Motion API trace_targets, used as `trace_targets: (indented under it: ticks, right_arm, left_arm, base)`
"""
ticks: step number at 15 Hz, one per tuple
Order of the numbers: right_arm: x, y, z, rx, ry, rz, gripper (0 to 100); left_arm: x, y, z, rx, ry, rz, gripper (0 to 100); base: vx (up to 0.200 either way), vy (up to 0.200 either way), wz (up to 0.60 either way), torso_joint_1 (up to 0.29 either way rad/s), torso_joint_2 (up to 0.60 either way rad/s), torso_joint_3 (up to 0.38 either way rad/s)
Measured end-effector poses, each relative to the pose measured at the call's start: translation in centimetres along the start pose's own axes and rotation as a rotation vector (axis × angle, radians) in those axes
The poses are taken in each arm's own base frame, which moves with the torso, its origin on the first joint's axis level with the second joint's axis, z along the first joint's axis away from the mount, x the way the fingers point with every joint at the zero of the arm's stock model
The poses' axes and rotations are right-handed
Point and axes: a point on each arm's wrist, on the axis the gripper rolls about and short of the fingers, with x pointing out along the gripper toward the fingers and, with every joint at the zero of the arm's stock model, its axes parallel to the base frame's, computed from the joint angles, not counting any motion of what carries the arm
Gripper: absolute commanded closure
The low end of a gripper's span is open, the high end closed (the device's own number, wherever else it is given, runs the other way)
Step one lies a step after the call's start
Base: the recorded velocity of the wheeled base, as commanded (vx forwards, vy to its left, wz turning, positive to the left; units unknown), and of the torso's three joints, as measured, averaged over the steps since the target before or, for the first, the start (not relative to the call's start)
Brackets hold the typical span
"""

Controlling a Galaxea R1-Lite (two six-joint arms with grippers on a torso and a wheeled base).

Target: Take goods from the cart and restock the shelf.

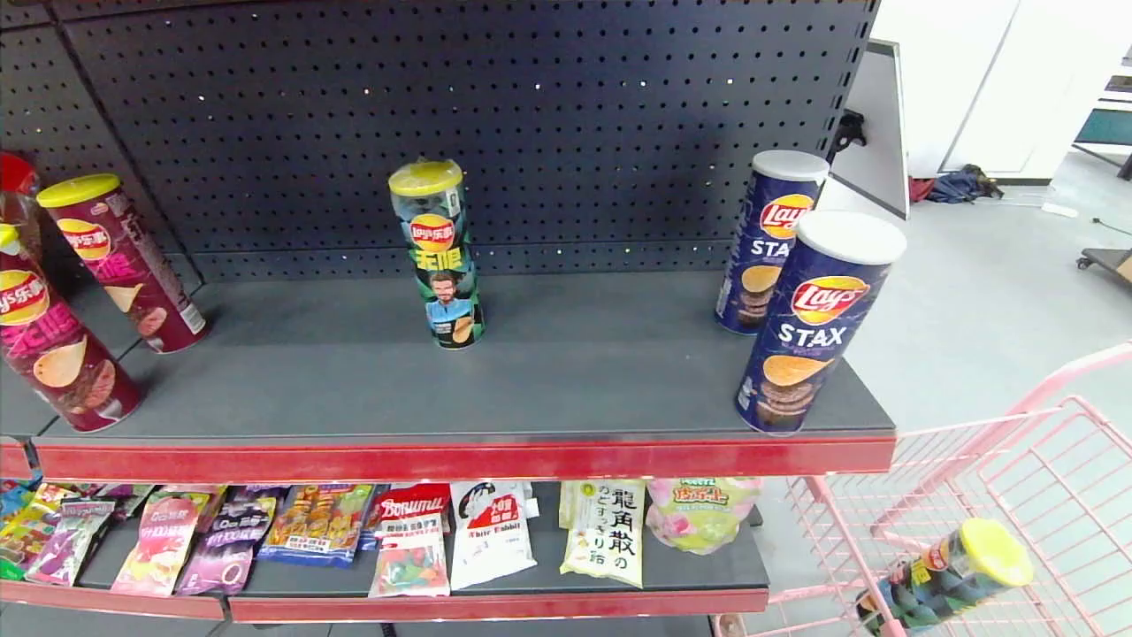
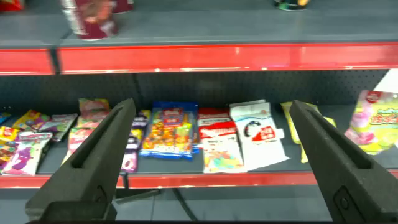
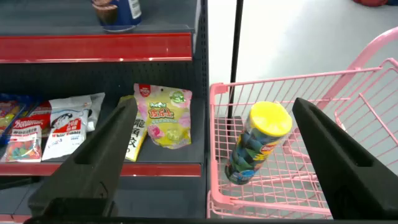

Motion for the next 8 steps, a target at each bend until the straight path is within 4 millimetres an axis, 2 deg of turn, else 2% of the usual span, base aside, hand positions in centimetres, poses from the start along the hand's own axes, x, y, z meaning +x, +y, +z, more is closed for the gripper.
trace_targets:
  ticks: [8]
  right_arm:
    - [0.0, 0.0, 0.0, 0.0, 0.0, -0.002, 0]
  left_arm:
    - [0.0, 0.0, 0.0, -0.001, 0.0, -0.001, 0]
  base:
    - [0.0, 0.0, -0.6, 0.0, 0.0, 0.001]
